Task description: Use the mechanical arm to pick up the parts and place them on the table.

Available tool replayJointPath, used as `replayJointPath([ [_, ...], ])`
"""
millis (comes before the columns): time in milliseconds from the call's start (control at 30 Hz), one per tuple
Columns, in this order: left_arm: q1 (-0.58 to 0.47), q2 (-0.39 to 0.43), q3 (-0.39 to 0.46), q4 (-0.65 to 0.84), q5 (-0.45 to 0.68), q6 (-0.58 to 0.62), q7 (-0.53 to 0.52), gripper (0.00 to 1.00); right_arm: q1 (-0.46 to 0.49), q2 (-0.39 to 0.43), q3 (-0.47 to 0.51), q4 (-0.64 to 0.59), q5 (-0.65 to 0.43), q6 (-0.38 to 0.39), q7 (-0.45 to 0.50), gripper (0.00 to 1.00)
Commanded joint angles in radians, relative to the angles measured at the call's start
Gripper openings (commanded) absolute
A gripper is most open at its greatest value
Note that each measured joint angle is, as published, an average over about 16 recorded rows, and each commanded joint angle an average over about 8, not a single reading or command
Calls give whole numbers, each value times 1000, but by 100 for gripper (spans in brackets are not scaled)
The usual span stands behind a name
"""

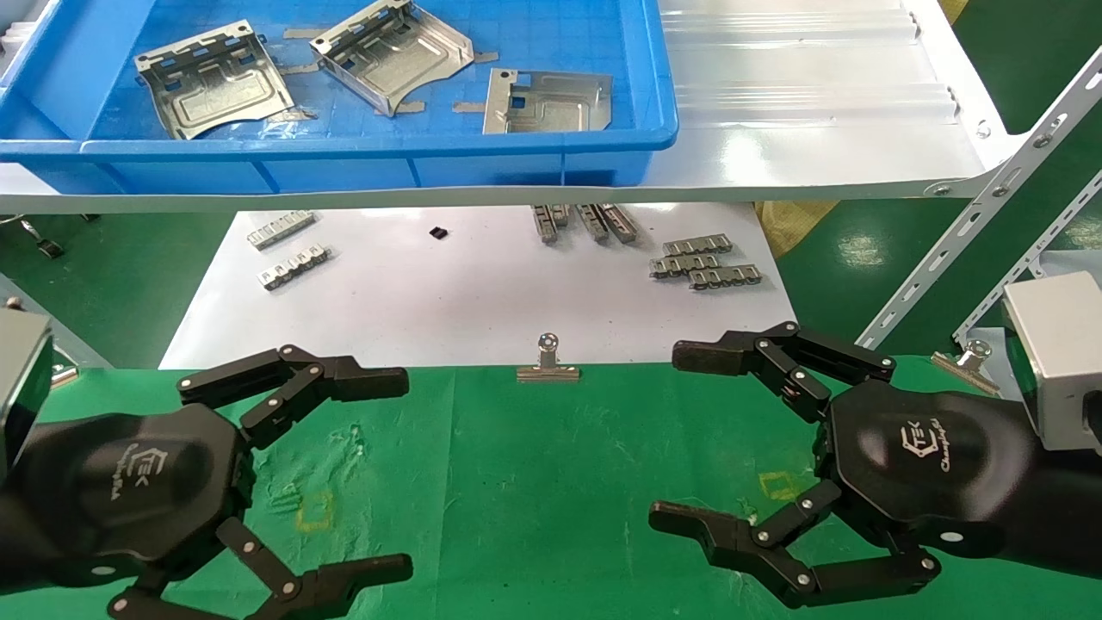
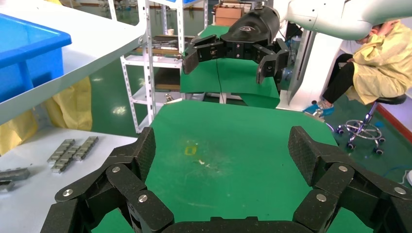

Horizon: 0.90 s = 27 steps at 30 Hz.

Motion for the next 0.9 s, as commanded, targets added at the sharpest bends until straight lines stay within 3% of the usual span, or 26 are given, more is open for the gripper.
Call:
replayJointPath([
  [33,0,0,0,0,0,0,0,100,0,0,0,0,0,0,0,0],
  [900,0,0,0,0,0,0,0,100,0,0,0,0,0,0,0,0],
])
